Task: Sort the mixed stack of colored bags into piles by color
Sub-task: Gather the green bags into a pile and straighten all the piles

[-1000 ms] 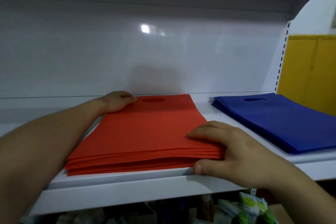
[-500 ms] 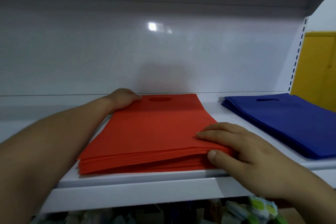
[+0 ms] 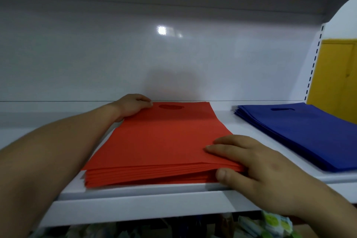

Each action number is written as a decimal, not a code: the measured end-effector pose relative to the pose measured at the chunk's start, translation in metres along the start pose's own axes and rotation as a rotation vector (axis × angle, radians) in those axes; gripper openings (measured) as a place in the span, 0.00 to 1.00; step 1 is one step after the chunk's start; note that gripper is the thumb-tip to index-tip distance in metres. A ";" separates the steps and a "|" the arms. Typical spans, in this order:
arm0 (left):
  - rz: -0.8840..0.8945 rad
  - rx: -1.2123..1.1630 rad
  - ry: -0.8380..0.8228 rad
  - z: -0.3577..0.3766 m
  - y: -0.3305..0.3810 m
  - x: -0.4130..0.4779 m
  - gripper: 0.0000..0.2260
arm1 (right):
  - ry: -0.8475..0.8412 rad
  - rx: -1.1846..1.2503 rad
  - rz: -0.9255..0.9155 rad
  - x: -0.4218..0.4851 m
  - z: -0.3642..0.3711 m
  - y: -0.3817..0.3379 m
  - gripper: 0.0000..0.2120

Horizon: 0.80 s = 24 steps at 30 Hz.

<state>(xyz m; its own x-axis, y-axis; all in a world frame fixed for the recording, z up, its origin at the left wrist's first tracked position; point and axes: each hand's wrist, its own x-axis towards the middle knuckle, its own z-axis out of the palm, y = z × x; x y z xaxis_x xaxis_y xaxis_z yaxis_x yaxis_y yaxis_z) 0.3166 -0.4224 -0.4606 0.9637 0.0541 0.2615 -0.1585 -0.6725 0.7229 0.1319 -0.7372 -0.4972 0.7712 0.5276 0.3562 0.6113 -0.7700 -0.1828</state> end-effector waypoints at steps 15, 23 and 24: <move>0.013 0.142 0.046 0.004 -0.003 0.003 0.20 | -0.076 -0.123 0.022 -0.003 0.001 -0.004 0.42; 0.016 0.154 0.055 0.006 -0.003 0.004 0.19 | -0.084 -0.113 0.064 0.001 0.002 -0.003 0.47; 0.007 0.157 0.051 0.005 -0.001 0.003 0.20 | -0.078 -0.097 0.065 0.001 0.003 -0.002 0.46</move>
<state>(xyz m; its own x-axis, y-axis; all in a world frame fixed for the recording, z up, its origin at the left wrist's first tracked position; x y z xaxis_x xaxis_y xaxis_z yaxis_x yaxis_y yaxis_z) 0.3206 -0.4253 -0.4639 0.9500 0.0834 0.3009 -0.1257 -0.7801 0.6129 0.1318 -0.7344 -0.4989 0.8222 0.4990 0.2738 0.5426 -0.8324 -0.1127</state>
